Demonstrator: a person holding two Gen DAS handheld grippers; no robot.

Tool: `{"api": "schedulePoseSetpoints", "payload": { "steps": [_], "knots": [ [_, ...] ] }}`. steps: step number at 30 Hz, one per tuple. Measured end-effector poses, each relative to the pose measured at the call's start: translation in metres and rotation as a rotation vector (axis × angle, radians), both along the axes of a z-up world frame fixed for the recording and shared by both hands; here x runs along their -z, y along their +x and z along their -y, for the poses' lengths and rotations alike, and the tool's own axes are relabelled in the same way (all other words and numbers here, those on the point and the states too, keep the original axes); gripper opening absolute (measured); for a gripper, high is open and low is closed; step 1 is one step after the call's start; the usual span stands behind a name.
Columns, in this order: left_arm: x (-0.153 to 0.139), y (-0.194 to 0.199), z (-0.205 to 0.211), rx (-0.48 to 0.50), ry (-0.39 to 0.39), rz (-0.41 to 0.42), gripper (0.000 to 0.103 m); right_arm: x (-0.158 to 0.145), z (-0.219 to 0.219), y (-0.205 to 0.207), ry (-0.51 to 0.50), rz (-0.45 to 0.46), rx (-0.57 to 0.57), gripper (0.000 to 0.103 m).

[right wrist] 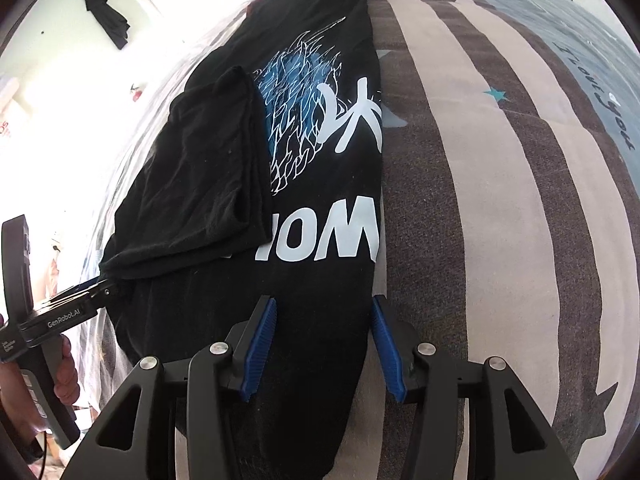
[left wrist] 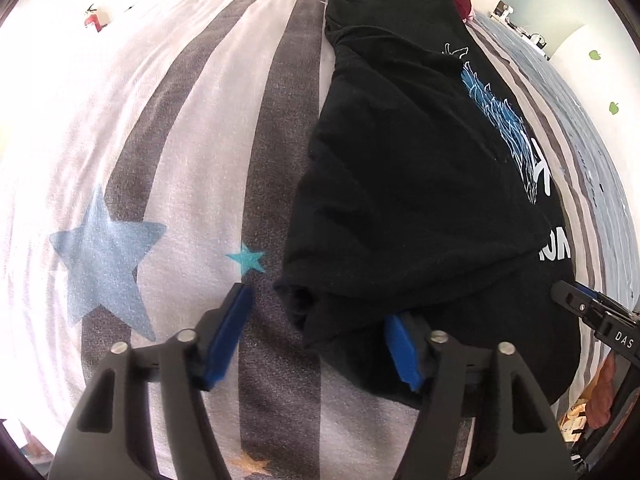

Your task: Fold clothes

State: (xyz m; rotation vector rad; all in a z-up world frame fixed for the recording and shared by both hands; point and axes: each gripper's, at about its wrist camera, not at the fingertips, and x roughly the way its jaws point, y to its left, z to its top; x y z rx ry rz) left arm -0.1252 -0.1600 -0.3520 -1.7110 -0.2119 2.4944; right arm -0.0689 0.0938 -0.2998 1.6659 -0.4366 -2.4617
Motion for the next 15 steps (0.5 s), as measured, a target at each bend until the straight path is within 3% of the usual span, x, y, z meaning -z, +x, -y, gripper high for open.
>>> {"api": "schedulePoseSetpoints", "payload": {
  "steps": [2,8,15],
  "knots": [
    [-0.004,-0.001,-0.001,-0.001,0.006,-0.008,0.04,0.001,0.003,-0.003,0.006,-0.005,0.001,0.042],
    [-0.016,0.002,-0.008,0.028,-0.005,-0.017,0.013,0.001,0.011,-0.009,0.034,-0.015,0.051,0.018],
    [-0.043,0.017,0.003,0.035,0.031,-0.041,0.01,-0.011,0.011,-0.005,0.016,-0.034,0.047,0.006]
  ]
}}
